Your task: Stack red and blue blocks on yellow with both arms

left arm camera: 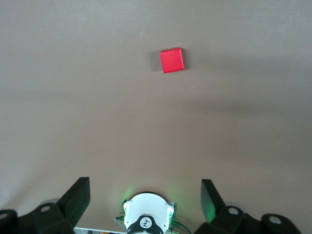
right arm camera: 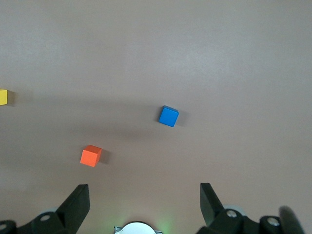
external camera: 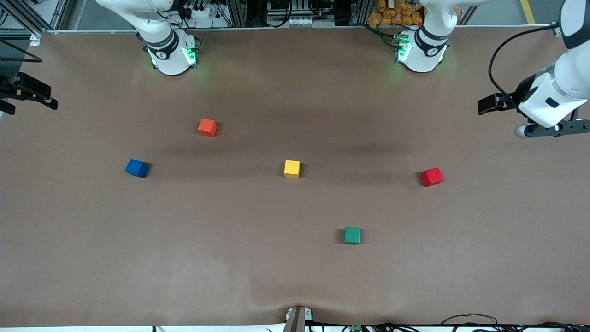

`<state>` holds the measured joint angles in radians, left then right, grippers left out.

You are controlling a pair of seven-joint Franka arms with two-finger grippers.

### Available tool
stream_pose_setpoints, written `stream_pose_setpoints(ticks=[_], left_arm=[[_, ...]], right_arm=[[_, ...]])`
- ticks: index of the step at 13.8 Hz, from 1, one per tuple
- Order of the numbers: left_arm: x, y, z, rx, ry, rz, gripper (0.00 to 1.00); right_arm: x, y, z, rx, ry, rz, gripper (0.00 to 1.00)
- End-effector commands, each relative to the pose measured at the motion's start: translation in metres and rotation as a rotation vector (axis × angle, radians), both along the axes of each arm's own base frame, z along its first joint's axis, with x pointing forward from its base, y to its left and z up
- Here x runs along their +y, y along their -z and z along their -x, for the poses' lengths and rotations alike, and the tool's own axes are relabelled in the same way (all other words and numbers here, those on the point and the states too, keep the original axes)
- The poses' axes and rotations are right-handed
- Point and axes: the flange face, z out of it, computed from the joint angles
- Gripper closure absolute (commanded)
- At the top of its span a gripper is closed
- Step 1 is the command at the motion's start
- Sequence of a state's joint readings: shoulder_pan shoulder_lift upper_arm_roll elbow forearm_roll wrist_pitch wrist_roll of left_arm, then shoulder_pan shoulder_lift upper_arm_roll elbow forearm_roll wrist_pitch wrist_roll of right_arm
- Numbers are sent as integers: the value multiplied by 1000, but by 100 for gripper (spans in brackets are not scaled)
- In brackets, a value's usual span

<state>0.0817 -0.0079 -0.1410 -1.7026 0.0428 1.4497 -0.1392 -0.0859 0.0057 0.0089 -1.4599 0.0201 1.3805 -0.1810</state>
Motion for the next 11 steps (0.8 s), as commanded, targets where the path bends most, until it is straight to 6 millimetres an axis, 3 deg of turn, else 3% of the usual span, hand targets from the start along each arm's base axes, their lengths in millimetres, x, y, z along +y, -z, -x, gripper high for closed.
stream_pose_setpoints(ticks=[1,11], left_arm=[[8,1,-1,-2,-19,7,0],[25,28,-10,19,-35,15,0]], right_arm=[[-2,-3,0,4,16,-2,0],[-1,-2,0,5,14,-4,0]])
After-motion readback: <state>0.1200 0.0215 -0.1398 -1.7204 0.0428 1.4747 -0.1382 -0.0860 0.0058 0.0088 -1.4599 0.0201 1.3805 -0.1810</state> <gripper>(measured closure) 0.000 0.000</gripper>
